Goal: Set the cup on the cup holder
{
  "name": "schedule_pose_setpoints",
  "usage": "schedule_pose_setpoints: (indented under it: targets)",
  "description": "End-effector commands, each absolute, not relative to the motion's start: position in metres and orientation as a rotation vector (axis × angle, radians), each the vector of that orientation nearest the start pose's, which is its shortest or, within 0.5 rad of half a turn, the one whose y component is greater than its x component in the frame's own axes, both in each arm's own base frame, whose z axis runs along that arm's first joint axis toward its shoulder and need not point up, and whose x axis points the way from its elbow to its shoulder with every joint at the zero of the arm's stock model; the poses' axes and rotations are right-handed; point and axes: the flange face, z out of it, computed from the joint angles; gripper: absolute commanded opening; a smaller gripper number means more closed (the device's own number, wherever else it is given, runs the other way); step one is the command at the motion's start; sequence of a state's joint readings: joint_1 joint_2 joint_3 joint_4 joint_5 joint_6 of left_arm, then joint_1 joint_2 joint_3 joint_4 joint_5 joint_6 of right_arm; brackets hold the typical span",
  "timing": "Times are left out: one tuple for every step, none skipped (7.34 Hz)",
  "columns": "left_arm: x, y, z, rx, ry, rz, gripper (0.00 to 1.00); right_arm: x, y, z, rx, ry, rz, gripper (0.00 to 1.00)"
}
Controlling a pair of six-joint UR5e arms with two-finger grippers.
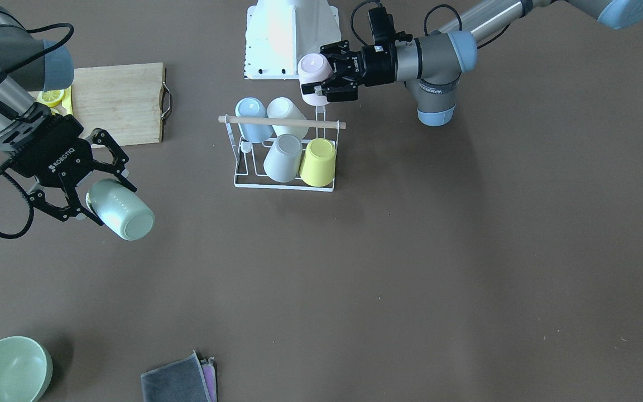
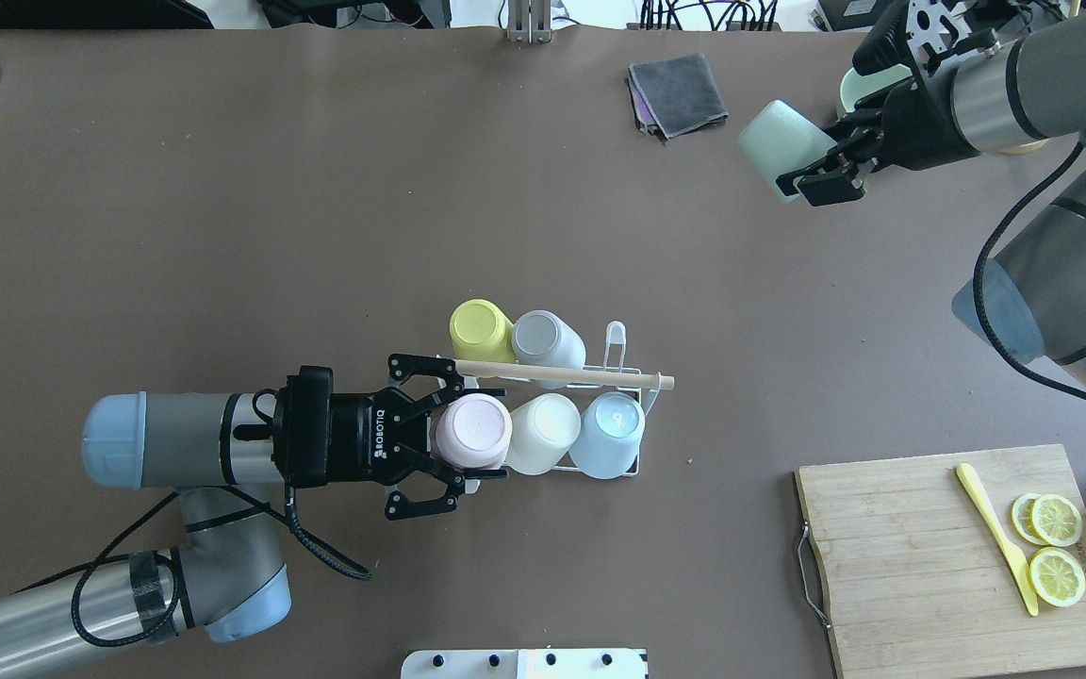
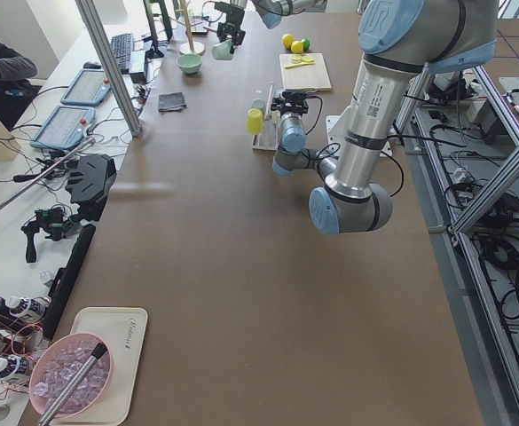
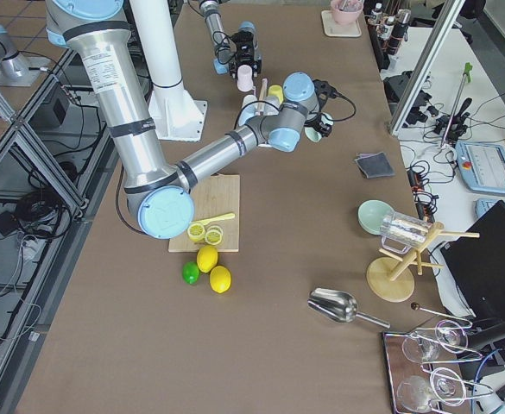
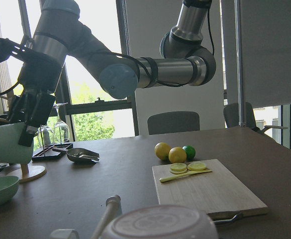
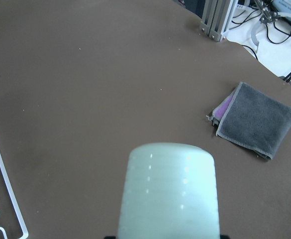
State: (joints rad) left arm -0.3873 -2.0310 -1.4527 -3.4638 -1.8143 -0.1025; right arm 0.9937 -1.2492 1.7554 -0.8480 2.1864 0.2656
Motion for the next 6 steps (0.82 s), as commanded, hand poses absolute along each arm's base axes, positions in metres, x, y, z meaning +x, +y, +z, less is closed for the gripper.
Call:
schedule_pose_setpoints:
  targets:
    - [0.492,-0.319,0.276,1.792,1.513,0.836,0.0,-0.253,-0.527,0.309,0.975,-1.045,-0.631,0.55]
    - [0.492,-0.319,0.274,1.795,1.512,0.832,0.0,-0.262,-0.527,0.321,1.039,-1.067,-0.653,0.5]
    - [0.494,-0.32,0.275,1.792,1.51,0.833,0.0,-0.266,-0.531,0.335,1.144,-1.071,-0.637,0.49]
    - [0.494,-0.32,0.275,1.793,1.509,0.83,0.0,-0.275,-0.523,0.343,1.181,-1.148,-0.601,0.48]
    - [0.495,-0.321,0.277,1.788,1.504,0.829,0.0,-0.296,-0.517,0.332,1.212,-1.184,-0.589,0.46]
    - [0.496,-0.322,0.278,1.787,1.498,0.819,0.0,-0.331,-0.503,0.312,1.234,-1.219,-0.61,0.44]
